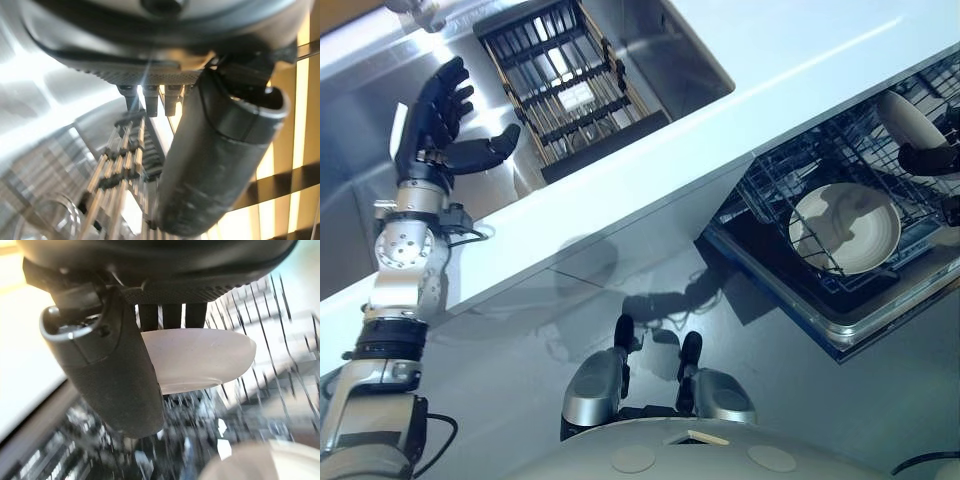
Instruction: Pick up plates and place into dishwasher.
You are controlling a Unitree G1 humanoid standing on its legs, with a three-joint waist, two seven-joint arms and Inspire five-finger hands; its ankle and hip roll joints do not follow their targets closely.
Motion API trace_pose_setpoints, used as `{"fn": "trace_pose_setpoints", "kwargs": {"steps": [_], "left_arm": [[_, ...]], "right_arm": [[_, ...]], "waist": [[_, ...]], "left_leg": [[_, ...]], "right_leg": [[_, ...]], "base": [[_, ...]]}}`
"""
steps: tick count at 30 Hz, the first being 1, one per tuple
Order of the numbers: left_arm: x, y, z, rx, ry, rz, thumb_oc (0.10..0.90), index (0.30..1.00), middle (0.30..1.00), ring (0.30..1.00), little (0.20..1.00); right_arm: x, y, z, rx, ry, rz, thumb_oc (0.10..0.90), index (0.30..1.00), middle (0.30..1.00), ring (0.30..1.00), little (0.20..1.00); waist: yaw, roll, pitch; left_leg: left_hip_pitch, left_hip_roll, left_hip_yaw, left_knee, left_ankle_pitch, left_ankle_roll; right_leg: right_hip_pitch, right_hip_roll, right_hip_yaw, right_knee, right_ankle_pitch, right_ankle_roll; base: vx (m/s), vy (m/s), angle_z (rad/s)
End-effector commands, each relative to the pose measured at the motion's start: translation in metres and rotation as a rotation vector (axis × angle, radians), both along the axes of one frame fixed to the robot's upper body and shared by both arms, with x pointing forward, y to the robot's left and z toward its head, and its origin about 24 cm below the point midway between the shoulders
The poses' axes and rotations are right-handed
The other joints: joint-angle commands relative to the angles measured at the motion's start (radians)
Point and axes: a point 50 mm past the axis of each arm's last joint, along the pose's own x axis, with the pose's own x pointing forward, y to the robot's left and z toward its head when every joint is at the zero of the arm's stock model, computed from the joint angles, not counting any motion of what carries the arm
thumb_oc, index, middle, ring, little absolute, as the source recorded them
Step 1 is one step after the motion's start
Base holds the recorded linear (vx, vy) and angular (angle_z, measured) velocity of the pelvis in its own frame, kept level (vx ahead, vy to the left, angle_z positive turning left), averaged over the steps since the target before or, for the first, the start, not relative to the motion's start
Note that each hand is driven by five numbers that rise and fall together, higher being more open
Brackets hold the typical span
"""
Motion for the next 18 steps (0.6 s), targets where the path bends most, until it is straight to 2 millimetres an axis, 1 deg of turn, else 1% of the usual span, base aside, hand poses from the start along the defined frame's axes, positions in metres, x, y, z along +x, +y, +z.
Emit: {"fn": "trace_pose_setpoints", "kwargs": {"steps": [1, 5, 9, 13, 16, 17, 18], "left_arm": [[-0.005, 0.012, 0.054, 0.032, -0.257, 0.009, 0.800, 0.900, 0.900, 0.900, 0.900], [-0.006, 0.014, 0.058, 0.051, -0.265, 0.012, 0.800, 0.900, 0.900, 0.900, 0.900], [-0.004, 0.011, 0.063, 0.078, -0.280, 0.018, 0.800, 0.900, 0.900, 0.900, 0.900], [-0.005, 0.012, 0.071, 0.092, -0.298, 0.035, 0.800, 0.900, 0.900, 0.900, 0.900], [-0.005, 0.014, 0.076, 0.106, -0.310, 0.049, 0.800, 0.900, 0.900, 0.900, 0.900], [-0.005, 0.014, 0.077, 0.111, -0.312, 0.051, 0.800, 0.900, 0.900, 0.900, 0.900], [-0.006, 0.014, 0.078, 0.116, -0.315, 0.052, 0.800, 0.900, 0.900, 0.900, 0.900]], "right_arm": [[-0.015, -0.022, 0.067, -0.079, -0.120, -0.079, 0.100, 0.300, 0.300, 0.300, 0.200], [-0.023, -0.035, 0.051, -0.002, -0.078, -0.181, 0.100, 0.300, 0.300, 0.300, 0.200], [-0.024, -0.038, 0.041, 0.036, -0.095, -0.220, 0.100, 0.300, 0.300, 0.300, 0.200], [-0.021, -0.035, 0.040, 0.065, -0.181, -0.251, 0.100, 0.300, 0.300, 0.300, 0.200], [-0.019, -0.033, 0.045, 0.004, -0.255, -0.300, 0.100, 0.300, 0.300, 0.300, 0.200], [-0.019, -0.032, 0.046, -0.025, -0.283, -0.330, 0.385, 0.545, 0.545, 0.545, 0.485], [-0.019, -0.032, 0.048, -0.040, -0.304, -0.354, 0.745, 0.853, 0.853, 0.853, 0.845]], "waist": [[0.018, -0.010, -0.054], [0.022, -0.018, -0.037], [0.026, -0.023, -0.006], [0.029, -0.024, 0.028], [0.030, -0.021, 0.049], [0.030, -0.021, 0.054], [0.030, -0.021, 0.059]], "left_leg": [[-0.107, 0.004, 0.035, 0.108, -0.051, -0.064], [-0.136, 0.010, 0.037, 0.139, -0.050, -0.066], [-0.186, 0.020, 0.036, 0.188, -0.046, -0.068], [-0.234, 0.026, 0.038, 0.219, -0.038, -0.066], [-0.268, 0.032, 0.049, 0.228, -0.027, -0.064], [-0.273, 0.034, 0.053, 0.227, -0.025, -0.062], [-0.279, 0.036, 0.058, 0.226, -0.023, -0.061]], "right_leg": [[-0.083, 0.068, -0.040, 0.255, -0.217, -0.060], [-0.085, 0.074, -0.036, 0.240, -0.203, -0.057], [-0.103, 0.077, -0.028, 0.244, -0.186, -0.054], [-0.125, 0.085, -0.022, 0.250, -0.171, -0.051], [-0.140, 0.091, -0.017, 0.249, -0.162, -0.048], [-0.141, 0.093, -0.014, 0.246, -0.159, -0.048], [-0.142, 0.095, -0.013, 0.242, -0.157, -0.047]], "base": [[-0.03, -0.102, -0.03], [0.00, -0.097, -0.03], [-0.02, -0.102, -0.05], [-0.05, -0.090, -0.13], [-0.08, -0.056, -0.11], [-0.07, -0.042, -0.15], [-0.06, -0.034, -0.14]]}}
